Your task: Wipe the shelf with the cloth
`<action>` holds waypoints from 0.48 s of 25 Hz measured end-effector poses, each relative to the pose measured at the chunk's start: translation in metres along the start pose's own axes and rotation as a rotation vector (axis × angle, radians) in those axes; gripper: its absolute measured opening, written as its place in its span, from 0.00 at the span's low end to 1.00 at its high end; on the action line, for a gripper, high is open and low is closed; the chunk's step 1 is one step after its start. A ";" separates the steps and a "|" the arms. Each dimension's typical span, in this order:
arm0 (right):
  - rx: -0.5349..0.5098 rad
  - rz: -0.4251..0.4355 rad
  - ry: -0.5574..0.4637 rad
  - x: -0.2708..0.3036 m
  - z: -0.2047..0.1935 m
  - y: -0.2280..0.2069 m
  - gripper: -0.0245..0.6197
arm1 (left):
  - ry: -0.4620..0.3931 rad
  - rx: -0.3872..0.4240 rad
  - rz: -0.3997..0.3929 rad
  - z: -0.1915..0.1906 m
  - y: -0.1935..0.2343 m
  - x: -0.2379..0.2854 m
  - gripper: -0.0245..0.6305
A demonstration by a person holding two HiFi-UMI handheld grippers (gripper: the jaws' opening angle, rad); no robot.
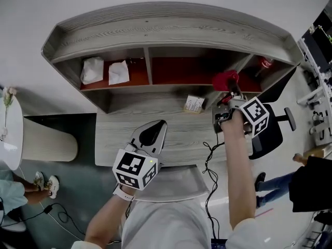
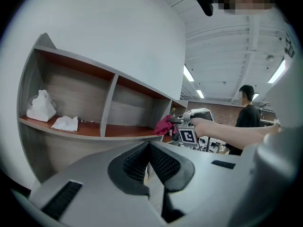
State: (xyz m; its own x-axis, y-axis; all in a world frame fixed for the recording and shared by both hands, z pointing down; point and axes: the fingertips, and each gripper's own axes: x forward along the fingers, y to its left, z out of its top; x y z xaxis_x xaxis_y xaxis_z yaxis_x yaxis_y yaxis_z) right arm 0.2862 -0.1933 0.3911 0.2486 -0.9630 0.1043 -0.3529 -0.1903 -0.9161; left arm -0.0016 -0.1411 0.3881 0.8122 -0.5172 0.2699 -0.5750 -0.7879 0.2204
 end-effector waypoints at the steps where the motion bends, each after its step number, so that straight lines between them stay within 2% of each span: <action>1: -0.023 0.017 0.016 -0.005 -0.002 0.003 0.21 | 0.000 -0.002 0.000 0.000 0.000 -0.001 0.05; 12: -0.319 0.201 0.162 -0.073 -0.026 0.049 0.21 | 0.012 -0.033 0.011 -0.013 -0.009 -0.021 0.05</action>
State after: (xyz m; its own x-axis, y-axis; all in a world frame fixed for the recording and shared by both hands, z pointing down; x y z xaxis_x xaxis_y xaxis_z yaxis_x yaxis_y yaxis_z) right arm 0.2274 -0.1370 0.3481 0.0099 -0.9998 0.0188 -0.6485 -0.0207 -0.7610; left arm -0.0152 -0.1187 0.3927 0.8046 -0.5218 0.2836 -0.5871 -0.7705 0.2482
